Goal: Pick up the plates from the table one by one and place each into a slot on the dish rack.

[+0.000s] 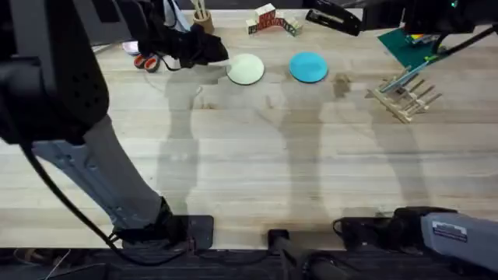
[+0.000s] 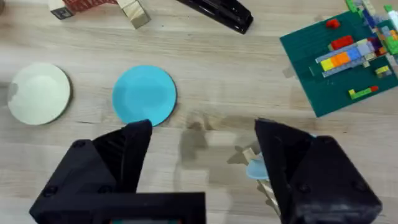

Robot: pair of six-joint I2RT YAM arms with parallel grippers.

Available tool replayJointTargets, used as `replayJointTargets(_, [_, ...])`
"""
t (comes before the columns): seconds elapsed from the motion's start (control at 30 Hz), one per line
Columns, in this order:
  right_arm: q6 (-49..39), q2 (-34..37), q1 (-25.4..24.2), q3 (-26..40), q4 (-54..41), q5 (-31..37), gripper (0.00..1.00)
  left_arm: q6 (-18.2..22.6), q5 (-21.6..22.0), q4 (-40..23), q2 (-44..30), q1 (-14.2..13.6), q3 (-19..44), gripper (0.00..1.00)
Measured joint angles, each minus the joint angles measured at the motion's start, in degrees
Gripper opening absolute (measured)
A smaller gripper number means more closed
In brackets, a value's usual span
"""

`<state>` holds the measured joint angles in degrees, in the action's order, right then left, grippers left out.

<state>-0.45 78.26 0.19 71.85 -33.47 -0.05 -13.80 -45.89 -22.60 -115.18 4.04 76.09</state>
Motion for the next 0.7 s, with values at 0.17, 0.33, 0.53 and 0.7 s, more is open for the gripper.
replayJointTargets(0.17, [0.0,0.0,0.0,0.0,0.02,0.01,0.995,-1.34,-0.92,1.74,-2.3,-1.39,0.02,0.041])
replayJointTargets(0.33, [0.0,0.0,0.0,0.0,0.0,0.0,0.995,-1.73,-1.84,2.28,-3.86,-2.54,0.04,0.041])
replayJointTargets(0.53, [0.0,0.0,0.0,0.0,0.0,0.02,0.996,-2.11,-2.21,2.43,-4.5,-2.5,0.04,0.041])
replayJointTargets(0.7, [0.0,0.0,0.0,0.0,0.02,0.0,0.996,-2.13,-3.28,2.74,-6.03,-2.48,0.44,0.041])
